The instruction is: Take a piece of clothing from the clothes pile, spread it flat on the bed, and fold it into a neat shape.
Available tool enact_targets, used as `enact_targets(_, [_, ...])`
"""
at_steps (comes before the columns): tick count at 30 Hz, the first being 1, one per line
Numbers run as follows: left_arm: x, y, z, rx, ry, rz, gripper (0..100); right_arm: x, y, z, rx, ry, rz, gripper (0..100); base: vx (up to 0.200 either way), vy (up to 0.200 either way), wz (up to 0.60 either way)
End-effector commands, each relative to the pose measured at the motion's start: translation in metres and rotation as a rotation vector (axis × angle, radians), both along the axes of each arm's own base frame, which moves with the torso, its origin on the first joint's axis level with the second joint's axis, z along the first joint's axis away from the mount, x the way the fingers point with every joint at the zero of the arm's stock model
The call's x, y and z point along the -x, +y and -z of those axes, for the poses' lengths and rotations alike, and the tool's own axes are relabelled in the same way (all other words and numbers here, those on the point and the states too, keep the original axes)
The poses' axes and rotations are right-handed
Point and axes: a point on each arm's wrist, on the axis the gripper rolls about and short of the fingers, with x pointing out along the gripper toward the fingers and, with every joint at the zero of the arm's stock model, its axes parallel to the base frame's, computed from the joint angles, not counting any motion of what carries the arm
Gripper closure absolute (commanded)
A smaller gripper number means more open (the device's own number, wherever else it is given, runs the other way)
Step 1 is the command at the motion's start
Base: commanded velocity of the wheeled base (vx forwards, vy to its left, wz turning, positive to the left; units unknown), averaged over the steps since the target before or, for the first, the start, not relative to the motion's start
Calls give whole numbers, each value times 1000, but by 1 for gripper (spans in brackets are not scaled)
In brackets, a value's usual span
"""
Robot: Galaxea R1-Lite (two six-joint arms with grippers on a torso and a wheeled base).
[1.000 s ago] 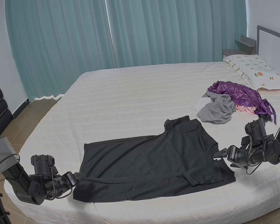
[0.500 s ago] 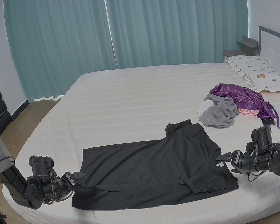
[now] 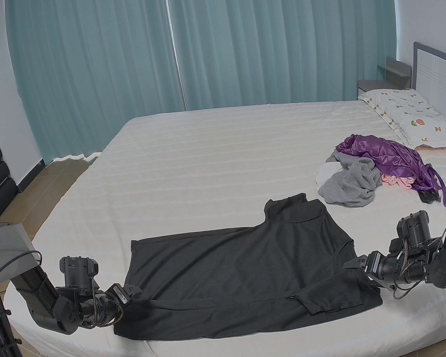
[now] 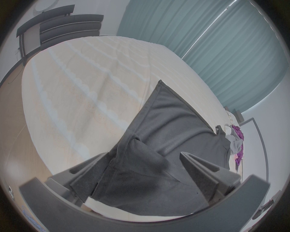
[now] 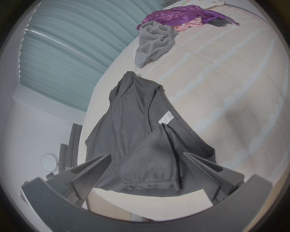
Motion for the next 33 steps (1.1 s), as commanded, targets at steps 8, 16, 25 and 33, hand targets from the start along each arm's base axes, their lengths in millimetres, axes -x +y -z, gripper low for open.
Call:
enact_targets(8, [-11,2,0,7,-24,-84,100,2,3,4,13,14,-11,0,0,0,0])
enact_targets(16, [-10,4,-13,-4,-64,-108,100,3,3,4,14,14,-13,0,0,0,0])
enact_targets(25, [-2,11,-20,-3,-68,-125,100,3,3,6,9,0,-11,0,0,0,0])
enact_targets(33, [-4,13,-13,10,-47,-125,100,3,2,7,8,-4,-7,0,0,0,0])
